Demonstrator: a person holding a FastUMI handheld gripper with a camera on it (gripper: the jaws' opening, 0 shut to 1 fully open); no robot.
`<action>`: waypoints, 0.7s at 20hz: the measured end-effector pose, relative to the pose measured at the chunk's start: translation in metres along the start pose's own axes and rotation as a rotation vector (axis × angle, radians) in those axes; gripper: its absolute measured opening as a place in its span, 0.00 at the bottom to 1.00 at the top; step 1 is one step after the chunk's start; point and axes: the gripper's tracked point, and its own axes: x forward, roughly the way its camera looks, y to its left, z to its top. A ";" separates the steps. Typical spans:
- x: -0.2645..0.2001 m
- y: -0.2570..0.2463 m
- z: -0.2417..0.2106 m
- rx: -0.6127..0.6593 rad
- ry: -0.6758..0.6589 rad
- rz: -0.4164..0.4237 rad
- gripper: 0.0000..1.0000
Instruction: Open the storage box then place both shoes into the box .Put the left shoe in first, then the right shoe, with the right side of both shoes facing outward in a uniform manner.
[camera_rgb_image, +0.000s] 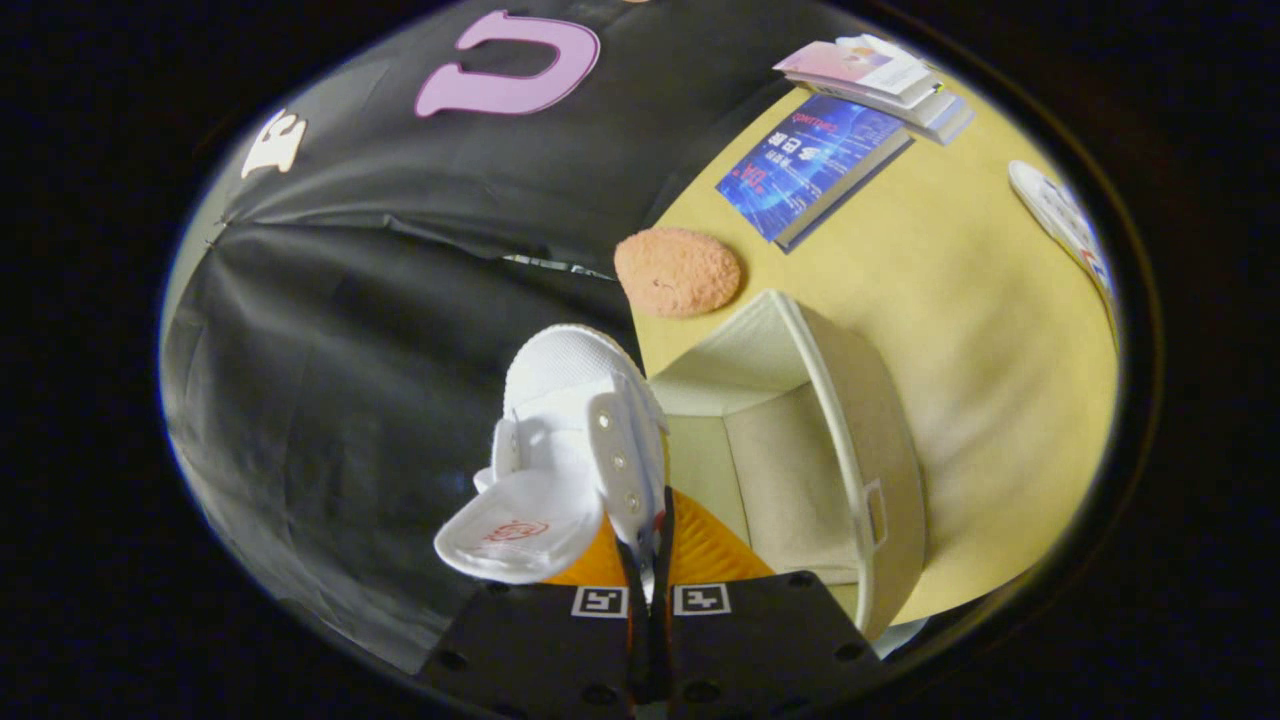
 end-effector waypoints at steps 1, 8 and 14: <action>0.010 -0.004 -0.005 -0.013 -0.004 -0.019 0.03; 0.057 -0.040 -0.040 -0.006 0.022 -0.150 0.03; 0.072 -0.078 -0.037 0.013 0.028 -0.321 0.03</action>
